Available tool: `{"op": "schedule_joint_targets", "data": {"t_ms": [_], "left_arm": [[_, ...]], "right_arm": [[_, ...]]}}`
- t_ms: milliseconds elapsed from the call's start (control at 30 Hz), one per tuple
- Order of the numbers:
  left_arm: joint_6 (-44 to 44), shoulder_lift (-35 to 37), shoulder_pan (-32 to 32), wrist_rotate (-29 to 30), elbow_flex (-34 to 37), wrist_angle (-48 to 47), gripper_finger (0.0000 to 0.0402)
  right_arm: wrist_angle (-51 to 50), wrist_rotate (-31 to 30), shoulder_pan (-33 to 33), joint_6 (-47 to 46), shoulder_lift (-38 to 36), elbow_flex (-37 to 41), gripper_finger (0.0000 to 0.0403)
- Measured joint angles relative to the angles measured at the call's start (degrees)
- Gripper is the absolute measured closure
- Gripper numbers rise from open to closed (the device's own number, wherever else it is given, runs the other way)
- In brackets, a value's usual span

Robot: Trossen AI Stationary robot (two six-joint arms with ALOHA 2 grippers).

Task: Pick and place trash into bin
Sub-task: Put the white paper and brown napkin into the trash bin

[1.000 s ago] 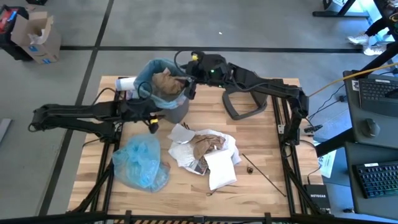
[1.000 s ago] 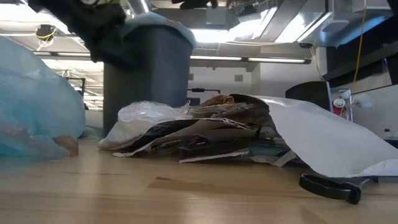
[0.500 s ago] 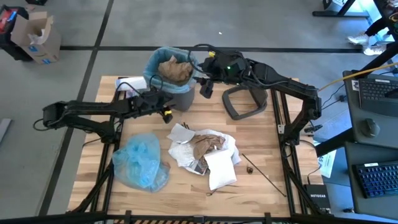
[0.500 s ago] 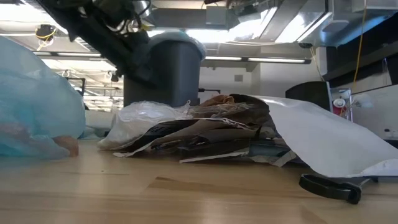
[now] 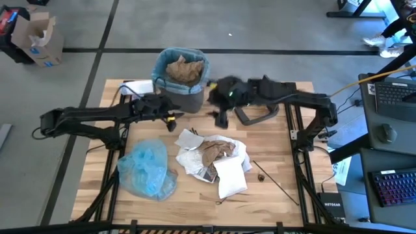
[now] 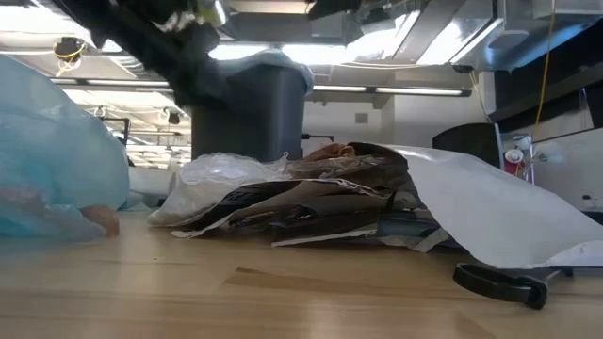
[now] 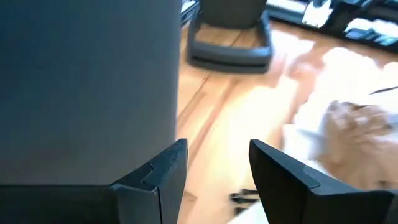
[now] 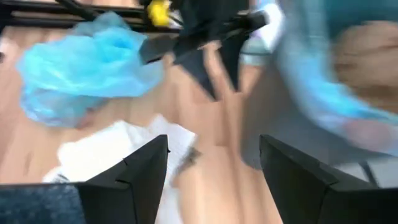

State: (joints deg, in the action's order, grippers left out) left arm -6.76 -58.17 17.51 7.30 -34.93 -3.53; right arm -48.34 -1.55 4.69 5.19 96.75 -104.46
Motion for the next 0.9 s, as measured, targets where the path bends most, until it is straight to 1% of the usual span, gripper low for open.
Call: {"op": "schedule_joint_targets", "data": {"t_ms": [100, 200, 300, 400, 567, 767, 900], "left_arm": [[-2.10, 5.98, -1.34, 0.06, -0.41, -4.36, 0.0235], [-3.83, 11.29, -2.27, 0.06, -0.44, -9.37, 0.0235], [-4.88, 14.82, -2.63, 0.06, -0.44, -12.27, 0.0235], [-6.50, 16.45, -2.61, 0.11, -0.44, -13.68, 0.0235], [-7.85, 16.95, -2.61, 0.11, -0.41, -15.86, 0.0235], [-8.13, 16.52, -2.61, 0.12, -0.20, -18.04, 0.0235], [-8.27, 16.17, -2.61, 0.11, -0.20, -18.66, 0.0235]], "right_arm": [[7.41, 0.19, -2.70, -0.92, 0.00, 6.82, 0.0159], [15.17, -0.36, -5.15, 1.44, 0.58, 14.67, 0.0159], [22.06, -0.54, -6.87, 4.19, 2.35, 21.82, 0.0159], [28.21, -1.45, -7.95, 5.68, 5.02, 26.06, 0.0159], [31.58, -1.96, -8.95, 5.61, 11.73, 26.86, 0.0159], [32.83, -2.59, -9.64, 5.35, 17.29, 26.31, 0.0161], [33.81, -3.59, -9.51, 5.28, 19.71, 26.36, 0.0185]]}}
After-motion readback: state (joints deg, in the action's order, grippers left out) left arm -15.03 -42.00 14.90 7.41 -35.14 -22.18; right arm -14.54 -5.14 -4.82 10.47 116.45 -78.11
